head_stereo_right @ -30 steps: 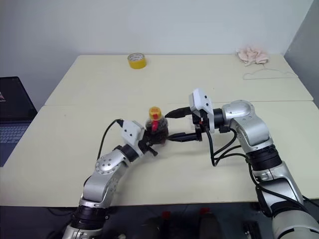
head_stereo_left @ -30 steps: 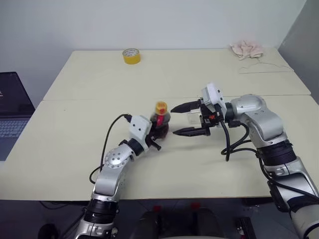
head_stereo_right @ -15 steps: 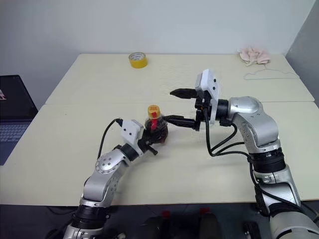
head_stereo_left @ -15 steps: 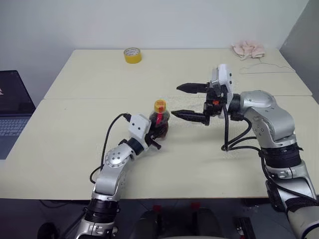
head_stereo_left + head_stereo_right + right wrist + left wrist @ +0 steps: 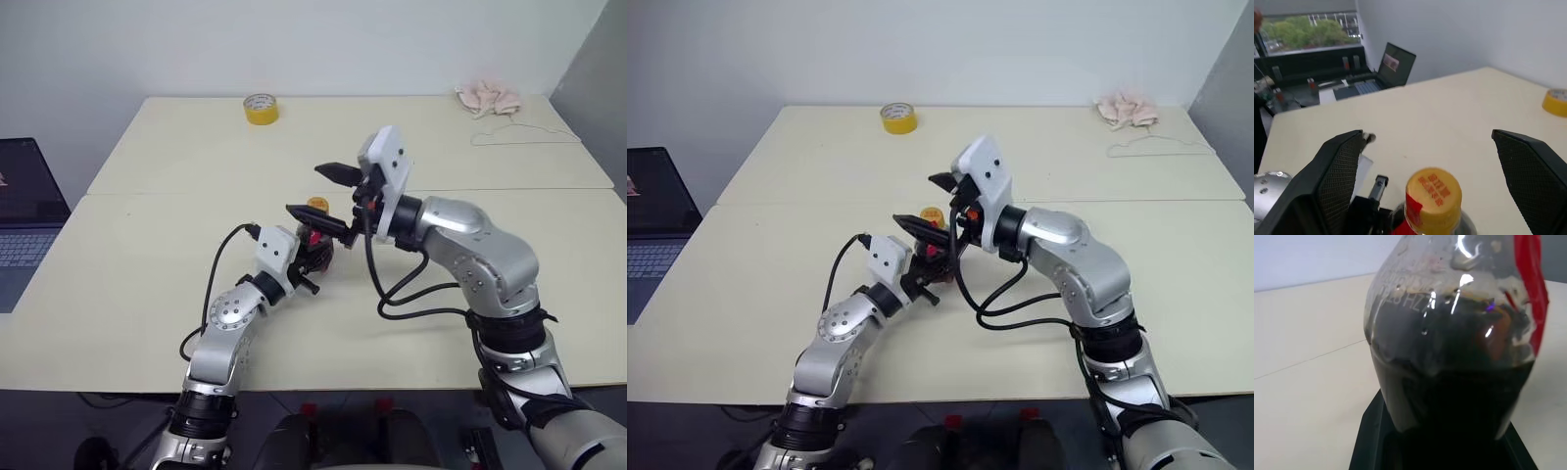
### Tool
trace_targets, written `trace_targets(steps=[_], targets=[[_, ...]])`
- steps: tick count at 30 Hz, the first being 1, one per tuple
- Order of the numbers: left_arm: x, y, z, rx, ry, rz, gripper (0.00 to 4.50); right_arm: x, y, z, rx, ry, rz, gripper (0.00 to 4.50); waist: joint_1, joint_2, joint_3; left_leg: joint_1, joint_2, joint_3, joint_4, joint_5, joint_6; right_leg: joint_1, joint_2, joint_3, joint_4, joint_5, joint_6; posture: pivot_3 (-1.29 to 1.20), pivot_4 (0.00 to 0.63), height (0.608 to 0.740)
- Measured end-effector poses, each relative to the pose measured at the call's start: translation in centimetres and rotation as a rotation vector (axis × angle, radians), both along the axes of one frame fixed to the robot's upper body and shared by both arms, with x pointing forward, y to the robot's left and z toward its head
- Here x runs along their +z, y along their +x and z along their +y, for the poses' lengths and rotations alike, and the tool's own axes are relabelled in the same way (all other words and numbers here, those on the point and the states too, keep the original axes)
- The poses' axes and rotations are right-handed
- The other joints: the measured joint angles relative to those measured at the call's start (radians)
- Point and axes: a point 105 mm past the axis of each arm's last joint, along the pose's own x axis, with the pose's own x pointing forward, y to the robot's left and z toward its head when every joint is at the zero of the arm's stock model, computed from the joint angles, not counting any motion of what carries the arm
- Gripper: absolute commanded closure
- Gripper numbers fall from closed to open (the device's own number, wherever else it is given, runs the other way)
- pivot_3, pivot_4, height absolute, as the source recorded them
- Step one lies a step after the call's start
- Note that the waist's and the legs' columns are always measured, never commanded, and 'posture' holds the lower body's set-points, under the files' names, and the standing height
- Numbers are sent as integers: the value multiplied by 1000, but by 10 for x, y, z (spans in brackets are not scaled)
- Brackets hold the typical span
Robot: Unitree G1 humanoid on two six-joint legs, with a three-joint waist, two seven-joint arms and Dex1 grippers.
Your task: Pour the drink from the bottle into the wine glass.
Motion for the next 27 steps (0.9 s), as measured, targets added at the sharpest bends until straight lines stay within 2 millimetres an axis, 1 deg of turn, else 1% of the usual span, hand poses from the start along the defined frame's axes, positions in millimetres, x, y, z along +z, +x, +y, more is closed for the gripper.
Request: trace_targets(steps=[3,6,10,14,27], targets=[[0,0,0,0,-1,0,3709,-2,8,-3,-56,-10,2,0,0,0,0,0,0,0,0,0,0,0,0,0,0,0,0,0,150,740],[-1,0,0,2,-2,3,3709,-10,20,-5,-134,-13,36,0,-1,0,0,0,0,0,0,0,0,-1,0,0,1,0,0,0,150,740],[-2,1,0,8,-4,9,3709,-10,22,0,-150,7,51,0,-2,0,0,0,0,0,0,0,0,-1,0,0,1,0,0,0,150,740],[-2,1,0,7,-6,10,3709,-2,22,8,-150,26,39,0,-2,0,0,0,0,0,0,0,0,-1,0,0,1,0,0,0,150,740],[-4,3,-1,10,-7,17,3729,-6,27,11,-175,14,68,0,-2,0,0,0,0,0,0,0,0,-1,0,0,1,0,0,0,150,740]])
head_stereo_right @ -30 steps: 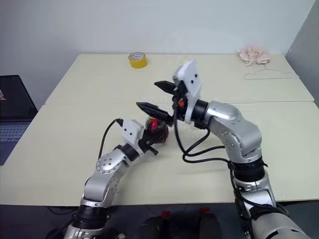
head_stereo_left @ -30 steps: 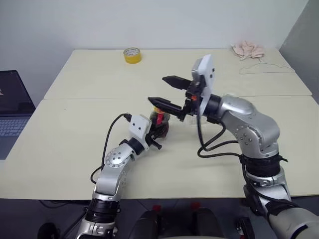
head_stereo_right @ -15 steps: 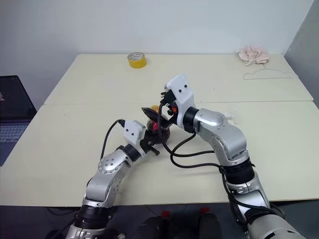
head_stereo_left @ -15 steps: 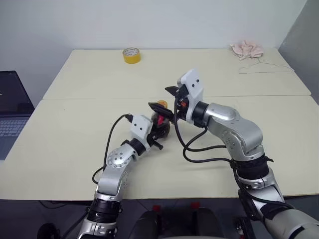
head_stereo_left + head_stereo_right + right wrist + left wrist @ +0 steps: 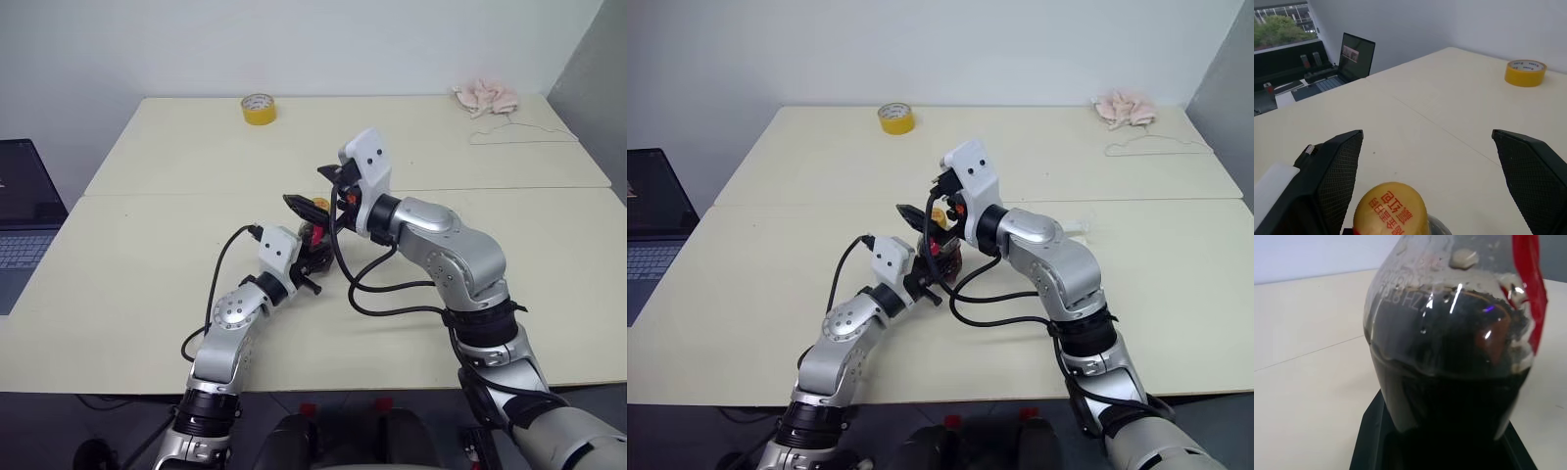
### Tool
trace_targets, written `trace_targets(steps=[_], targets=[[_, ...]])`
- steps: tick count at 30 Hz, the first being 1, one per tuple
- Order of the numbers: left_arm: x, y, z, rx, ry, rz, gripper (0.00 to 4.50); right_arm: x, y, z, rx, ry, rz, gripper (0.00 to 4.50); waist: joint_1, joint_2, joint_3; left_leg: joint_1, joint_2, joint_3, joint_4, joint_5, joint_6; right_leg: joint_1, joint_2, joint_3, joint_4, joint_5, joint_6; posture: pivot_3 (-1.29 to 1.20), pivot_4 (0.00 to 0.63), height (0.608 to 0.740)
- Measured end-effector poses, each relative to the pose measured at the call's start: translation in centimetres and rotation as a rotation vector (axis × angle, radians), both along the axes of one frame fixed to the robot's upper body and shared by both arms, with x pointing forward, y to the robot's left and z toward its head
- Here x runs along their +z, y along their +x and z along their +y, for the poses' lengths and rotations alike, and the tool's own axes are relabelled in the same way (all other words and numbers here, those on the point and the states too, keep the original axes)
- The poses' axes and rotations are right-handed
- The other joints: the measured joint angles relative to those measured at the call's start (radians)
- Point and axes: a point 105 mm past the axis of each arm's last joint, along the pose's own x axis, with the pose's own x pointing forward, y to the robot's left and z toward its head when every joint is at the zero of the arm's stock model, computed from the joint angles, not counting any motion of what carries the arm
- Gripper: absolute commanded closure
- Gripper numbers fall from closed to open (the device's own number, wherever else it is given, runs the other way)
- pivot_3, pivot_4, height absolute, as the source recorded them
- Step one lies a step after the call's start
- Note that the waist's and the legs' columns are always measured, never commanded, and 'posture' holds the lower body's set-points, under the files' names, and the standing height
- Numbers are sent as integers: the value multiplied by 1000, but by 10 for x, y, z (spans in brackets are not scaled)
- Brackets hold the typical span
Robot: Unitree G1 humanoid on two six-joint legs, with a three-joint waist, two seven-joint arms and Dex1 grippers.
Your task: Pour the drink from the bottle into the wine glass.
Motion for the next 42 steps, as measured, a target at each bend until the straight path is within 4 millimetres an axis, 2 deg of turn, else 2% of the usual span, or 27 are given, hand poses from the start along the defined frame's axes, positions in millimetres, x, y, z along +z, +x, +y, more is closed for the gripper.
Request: trace_targets(steps=[15,33,42], targets=[[1,0,0,-1,1,-3,3730,-3,4,-3,-29,-29,10,0,0,0,0,0,0,0,0,0,0,0,0,0,0,0,0,0,150,740],[-5,0,-9,-35,15,17,3744,-6,11,-22,-65,-83,-16,0,0,0,0,0,0,0,0,0,0,0,0,0,0,0,0,0,150,740],[-5,0,-10,-39,19,18,3754,-7,5,-33,-55,-108,-39,0,1,0,0,0,0,0,0,0,0,0,0,0,0,0,0,0,150,740]])
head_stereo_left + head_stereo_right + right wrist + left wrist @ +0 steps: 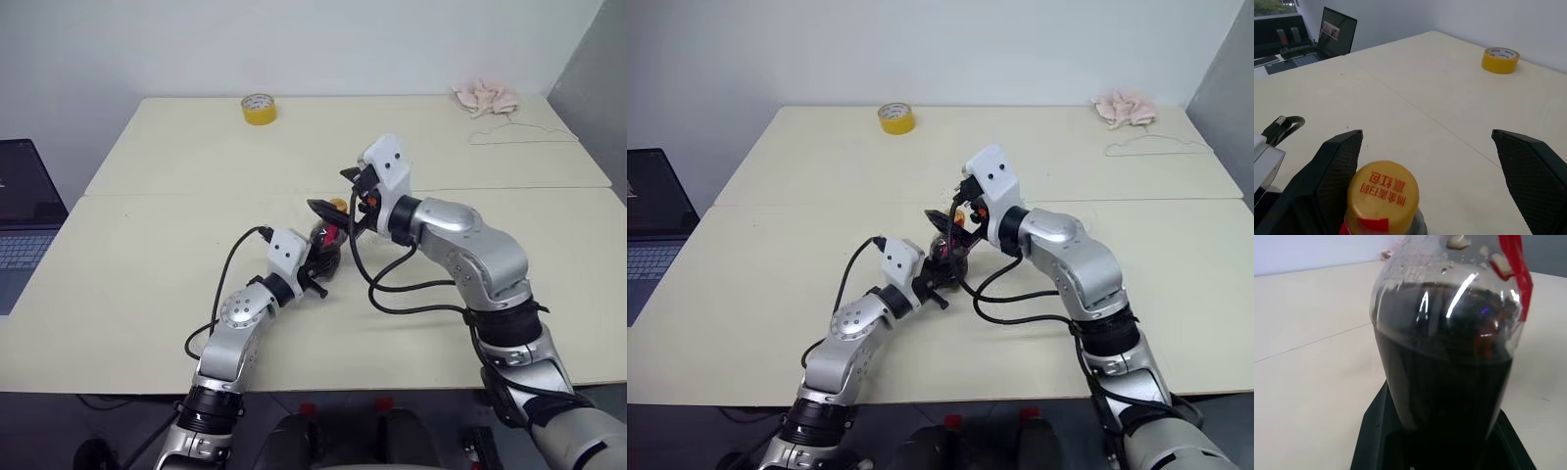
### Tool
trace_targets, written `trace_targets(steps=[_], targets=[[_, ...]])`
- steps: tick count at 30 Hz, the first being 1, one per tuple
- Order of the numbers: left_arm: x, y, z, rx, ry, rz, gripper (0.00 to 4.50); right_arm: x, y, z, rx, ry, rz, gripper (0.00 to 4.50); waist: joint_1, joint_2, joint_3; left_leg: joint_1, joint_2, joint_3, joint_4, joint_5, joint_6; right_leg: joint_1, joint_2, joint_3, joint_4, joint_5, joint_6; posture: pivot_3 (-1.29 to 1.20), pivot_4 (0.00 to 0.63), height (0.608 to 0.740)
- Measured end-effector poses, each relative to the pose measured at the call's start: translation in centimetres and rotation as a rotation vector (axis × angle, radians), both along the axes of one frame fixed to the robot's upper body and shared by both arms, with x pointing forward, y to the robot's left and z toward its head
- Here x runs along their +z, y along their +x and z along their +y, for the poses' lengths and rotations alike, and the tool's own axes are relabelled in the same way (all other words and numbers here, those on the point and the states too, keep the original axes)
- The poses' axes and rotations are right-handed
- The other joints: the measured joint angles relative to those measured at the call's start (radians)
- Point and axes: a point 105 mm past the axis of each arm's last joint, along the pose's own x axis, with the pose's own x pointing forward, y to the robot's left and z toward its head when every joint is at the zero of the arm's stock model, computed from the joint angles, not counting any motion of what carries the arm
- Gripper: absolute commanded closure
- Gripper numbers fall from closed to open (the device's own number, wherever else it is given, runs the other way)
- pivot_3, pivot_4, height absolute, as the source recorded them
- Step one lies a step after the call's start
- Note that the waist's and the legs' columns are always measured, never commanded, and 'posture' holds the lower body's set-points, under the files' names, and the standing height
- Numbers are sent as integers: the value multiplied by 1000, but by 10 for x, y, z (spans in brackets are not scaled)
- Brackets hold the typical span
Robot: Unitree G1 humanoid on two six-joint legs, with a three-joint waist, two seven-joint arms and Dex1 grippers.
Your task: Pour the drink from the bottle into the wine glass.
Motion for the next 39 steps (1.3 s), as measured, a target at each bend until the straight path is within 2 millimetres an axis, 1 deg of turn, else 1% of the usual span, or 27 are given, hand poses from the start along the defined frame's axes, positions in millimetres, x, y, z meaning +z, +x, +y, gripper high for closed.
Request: trace_targets(steps=[10,13,16,20,26,28,30,33,37,39], targets=[[1,1,3,10,3,-3,3754,-3,-9,-13,23,-6,1,0,1,0,0,0,0,0,0,0,0,0,0,0,-1,0,0,0,150,740],[1,1,4,11,2,-6,3754,-4,-13,-19,48,9,15,0,2,0,0,0,0,0,0,0,0,1,0,0,-1,0,0,0,150,740],[3,2,8,25,0,-12,3754,4,-18,-26,81,48,7,0,1,0,0,0,0,0,0,0,0,0,0,0,-1,0,0,0,150,740],[4,3,10,29,-2,-15,3754,15,-32,-14,165,94,-17,0,0,0,0,0,1,0,0,0,0,0,1,0,-1,0,0,0,150,740],[5,3,10,30,-5,-26,3755,16,-37,2,207,94,-22,0,1,0,0,0,0,0,0,0,0,0,0,0,-1,0,0,0,150,740],[5,3,10,29,-5,-27,3755,15,-35,9,205,85,-19,0,0,0,0,0,0,0,0,0,0,0,0,0,0,0,0,0,150,740],[5,3,9,29,-6,-27,3755,14,-28,13,172,76,-18,0,1,0,0,0,0,0,0,0,0,0,0,0,0,0,0,0,150,740],[6,3,10,29,-6,-28,3755,12,-20,14,125,71,-11,0,1,0,0,0,0,0,0,0,0,0,0,0,-1,0,0,0,150,740],[6,3,9,30,-8,-28,3755,6,-15,17,103,63,9,0,1,0,0,0,0,0,0,0,0,0,0,0,0,0,0,0,150,740],[6,3,9,29,-9,-28,3755,7,-14,19,99,57,1,0,1,0,0,0,0,0,0,0,0,0,0,0,0,0,0,0,150,740]])
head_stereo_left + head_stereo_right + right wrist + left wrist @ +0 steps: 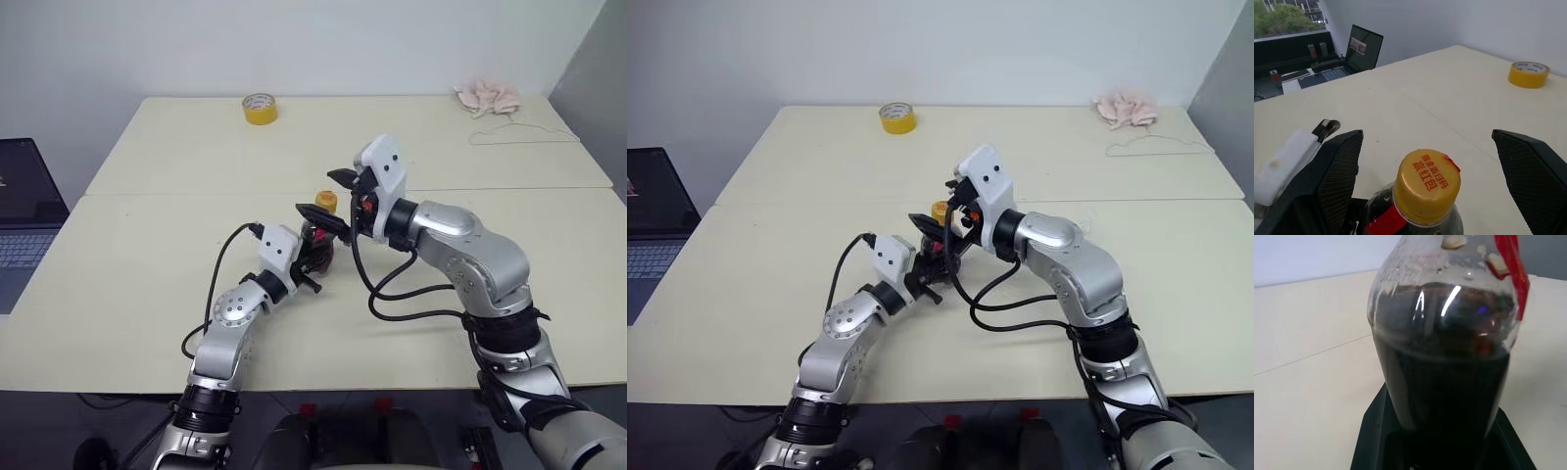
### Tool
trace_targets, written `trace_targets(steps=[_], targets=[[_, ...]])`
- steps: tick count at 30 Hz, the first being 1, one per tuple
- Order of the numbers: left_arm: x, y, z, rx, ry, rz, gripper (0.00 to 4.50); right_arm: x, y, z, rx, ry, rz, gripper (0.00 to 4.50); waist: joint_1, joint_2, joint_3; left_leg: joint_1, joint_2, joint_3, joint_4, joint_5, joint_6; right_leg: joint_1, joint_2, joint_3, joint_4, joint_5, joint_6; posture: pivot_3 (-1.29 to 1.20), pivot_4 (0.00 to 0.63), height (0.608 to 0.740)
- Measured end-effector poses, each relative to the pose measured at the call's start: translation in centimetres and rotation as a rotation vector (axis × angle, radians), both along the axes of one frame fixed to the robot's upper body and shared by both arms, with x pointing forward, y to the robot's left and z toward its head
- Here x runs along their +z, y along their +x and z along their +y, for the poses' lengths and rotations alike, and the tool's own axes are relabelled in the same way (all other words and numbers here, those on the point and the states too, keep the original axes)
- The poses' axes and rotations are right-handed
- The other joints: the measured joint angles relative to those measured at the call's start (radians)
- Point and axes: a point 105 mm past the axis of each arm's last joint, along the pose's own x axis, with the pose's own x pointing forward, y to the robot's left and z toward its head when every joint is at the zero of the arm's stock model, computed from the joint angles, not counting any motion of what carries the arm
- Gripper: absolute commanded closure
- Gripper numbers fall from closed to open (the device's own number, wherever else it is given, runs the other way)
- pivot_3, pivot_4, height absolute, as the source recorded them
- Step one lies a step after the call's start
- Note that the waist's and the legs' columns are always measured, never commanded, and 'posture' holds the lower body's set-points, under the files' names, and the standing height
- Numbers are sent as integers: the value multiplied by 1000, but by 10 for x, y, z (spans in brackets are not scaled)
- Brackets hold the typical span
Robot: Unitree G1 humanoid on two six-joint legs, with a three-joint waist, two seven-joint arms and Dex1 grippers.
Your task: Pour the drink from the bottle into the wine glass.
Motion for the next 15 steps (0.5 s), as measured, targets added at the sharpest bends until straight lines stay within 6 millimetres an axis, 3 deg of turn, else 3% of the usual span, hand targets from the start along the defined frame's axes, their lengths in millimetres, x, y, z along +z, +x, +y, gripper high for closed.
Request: trace_targets(steps=[15], targets=[[0,0,-1,5,-7,1,3755,0,15,8,-57,26,29,0,-1,0,0,0,0,0,0,0,0,0,0,0,0,0,0,0,150,740]])
